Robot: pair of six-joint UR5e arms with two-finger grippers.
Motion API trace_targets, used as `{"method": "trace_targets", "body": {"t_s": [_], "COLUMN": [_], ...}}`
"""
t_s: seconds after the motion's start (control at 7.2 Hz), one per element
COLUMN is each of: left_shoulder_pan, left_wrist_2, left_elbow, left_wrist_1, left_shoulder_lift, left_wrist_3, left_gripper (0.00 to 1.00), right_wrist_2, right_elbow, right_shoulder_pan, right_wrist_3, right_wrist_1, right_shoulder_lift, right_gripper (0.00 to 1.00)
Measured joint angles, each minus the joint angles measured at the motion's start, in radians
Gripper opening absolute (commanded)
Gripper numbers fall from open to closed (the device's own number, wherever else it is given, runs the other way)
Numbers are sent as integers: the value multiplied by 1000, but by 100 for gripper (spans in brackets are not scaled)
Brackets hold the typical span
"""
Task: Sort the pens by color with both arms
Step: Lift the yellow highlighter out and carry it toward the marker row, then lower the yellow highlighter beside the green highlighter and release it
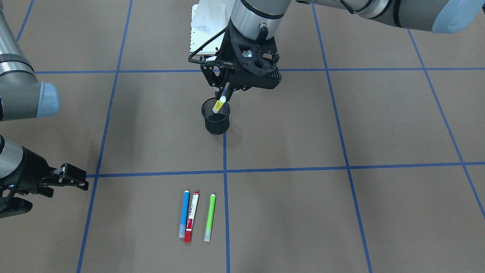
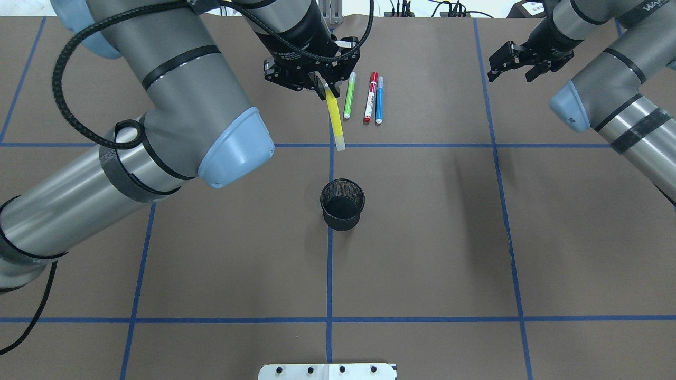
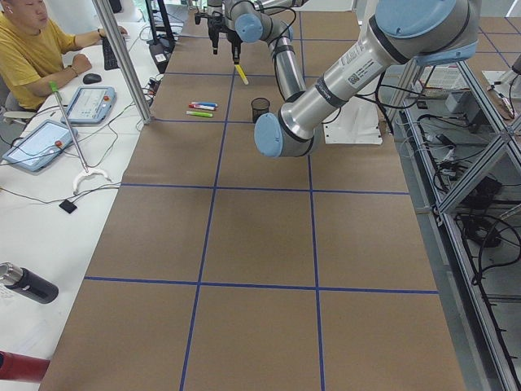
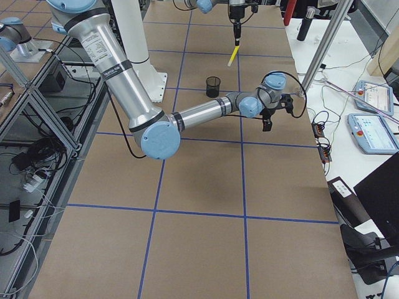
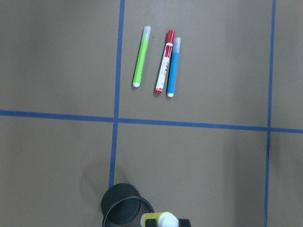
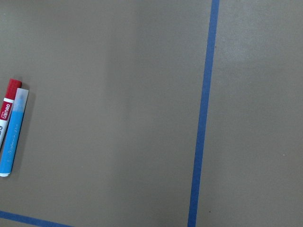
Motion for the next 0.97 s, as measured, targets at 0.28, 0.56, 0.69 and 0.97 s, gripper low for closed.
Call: {"method": "trace_targets", "body": {"t_s": [0.28, 0.56, 0.69, 0.97], "left_shoulder_pan": [-43, -75, -79, -73], "left_wrist_2": [7, 83, 151, 293], "left_elbow": [119, 229, 283, 372], "left_wrist_1": [-246, -460, -566, -783], "left_shoulder_lift": [20, 23, 24, 56], "left_wrist_3": [-2, -5, -6, -7], "left_gripper": [6, 6, 6, 9], "right_wrist_2": [0, 0, 0, 0], "right_elbow": [-1, -1, -1, -1], "right_shoulder_pan": [0, 0, 0, 0], "right_wrist_3": [1, 1, 2, 3], "right_wrist_1": [0, 0, 0, 0], "right_shoulder_lift": [0, 0, -1, -1], "right_gripper": [99, 99, 99, 99]}}
